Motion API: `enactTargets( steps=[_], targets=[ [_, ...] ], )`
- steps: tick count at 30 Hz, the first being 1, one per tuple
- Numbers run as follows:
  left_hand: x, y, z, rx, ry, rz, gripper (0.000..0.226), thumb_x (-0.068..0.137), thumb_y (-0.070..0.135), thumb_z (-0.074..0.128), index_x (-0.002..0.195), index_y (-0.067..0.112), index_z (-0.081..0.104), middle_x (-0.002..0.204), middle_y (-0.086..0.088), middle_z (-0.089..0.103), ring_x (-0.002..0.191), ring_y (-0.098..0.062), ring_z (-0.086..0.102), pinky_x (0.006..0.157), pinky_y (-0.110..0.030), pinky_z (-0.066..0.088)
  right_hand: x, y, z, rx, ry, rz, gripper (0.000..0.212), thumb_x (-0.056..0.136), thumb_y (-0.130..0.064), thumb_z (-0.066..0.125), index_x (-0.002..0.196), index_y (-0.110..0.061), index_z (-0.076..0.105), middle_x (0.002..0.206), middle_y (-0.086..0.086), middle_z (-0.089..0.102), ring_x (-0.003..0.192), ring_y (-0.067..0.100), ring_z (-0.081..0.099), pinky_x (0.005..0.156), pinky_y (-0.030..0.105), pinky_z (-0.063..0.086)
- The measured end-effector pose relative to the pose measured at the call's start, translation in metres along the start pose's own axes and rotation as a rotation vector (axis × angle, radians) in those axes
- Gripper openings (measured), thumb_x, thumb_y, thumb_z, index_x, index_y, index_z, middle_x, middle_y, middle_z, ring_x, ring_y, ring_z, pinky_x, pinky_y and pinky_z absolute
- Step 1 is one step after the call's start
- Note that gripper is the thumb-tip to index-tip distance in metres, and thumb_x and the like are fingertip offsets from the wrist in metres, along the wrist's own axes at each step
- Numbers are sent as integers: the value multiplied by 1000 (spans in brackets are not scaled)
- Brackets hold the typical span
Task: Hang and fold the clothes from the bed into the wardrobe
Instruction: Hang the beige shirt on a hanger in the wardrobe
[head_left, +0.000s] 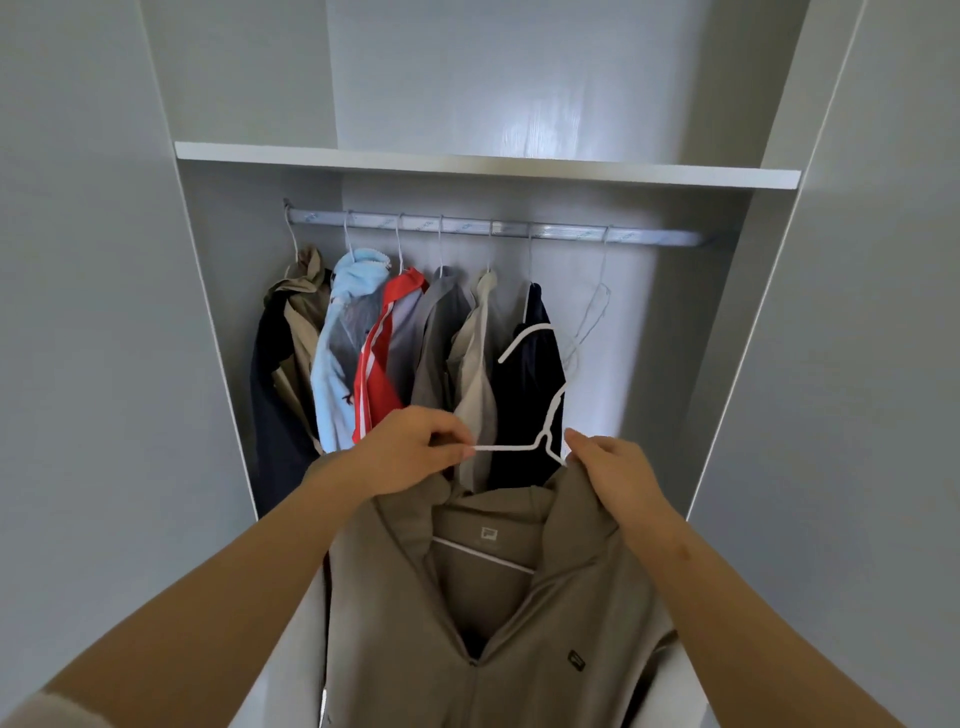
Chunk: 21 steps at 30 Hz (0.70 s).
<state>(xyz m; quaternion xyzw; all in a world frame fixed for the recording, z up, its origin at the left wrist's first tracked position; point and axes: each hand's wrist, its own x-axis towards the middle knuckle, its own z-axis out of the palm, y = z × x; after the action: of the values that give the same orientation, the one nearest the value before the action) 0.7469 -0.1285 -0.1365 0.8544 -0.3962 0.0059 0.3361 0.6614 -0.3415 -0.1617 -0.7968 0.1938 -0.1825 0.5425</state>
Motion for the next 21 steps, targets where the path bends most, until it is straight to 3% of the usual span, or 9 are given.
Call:
enactTargets(
  steps=[4,9,11,14,16,18,19,21],
  targets=[
    [13,18,15,-142,89,30,14,87,11,63,99,17,67,93,3,67,87,-8,63,84,-16,48,0,8,-21,-12,101,10,38,88,-34,58,58,-13,50,55,6,46,53,16,45,54,25,37],
    [30,50,43,-455,154,49,31,85,-10,56,99,17,63,97,8,63,79,9,60,77,-8,47,-7,24,-45,-52,175,28,44,87,-30,58,47,-18,44,42,-3,41,45,12,42,51,24,34],
    [42,57,57,-290,180,36,31,88,-6,53,108,15,62,108,2,61,88,1,59,88,-16,47,-10,30,-56,-47,195,46,42,87,-30,58,48,-16,48,45,-3,47,51,15,47,53,26,36],
    [56,59,75,126,110,-20,24,96,20,46,113,13,61,117,-5,60,106,-19,56,96,-37,43,-15,39,-75,-40,245,68,38,86,-30,59,52,-15,52,53,4,51,56,19,50,58,29,39],
    [61,64,86,128,-30,-92,39,98,35,40,91,7,65,95,-11,65,92,-24,59,85,-35,46,-19,46,-88,-5,271,100,34,86,-27,61,55,-14,56,55,6,53,57,18,50,58,28,40],
    [64,74,97,6,-95,-94,42,97,36,43,71,9,61,73,-7,61,77,-21,57,68,-22,42,-23,52,-101,4,296,140,35,86,-23,62,53,-11,55,49,2,51,53,17,47,56,27,38],
    [66,80,103,-19,-96,-81,37,96,34,45,72,13,63,74,-4,62,78,-19,57,66,-19,41,-25,55,-107,3,312,155,36,85,-21,61,53,-8,55,46,0,50,52,17,46,55,27,37],
    [72,92,115,-21,-48,-68,25,96,30,48,91,16,68,94,-1,67,90,-17,58,79,-24,44,-28,57,-117,51,352,183,32,85,-18,60,62,4,59,52,5,54,58,19,49,58,28,38]
  ],
)
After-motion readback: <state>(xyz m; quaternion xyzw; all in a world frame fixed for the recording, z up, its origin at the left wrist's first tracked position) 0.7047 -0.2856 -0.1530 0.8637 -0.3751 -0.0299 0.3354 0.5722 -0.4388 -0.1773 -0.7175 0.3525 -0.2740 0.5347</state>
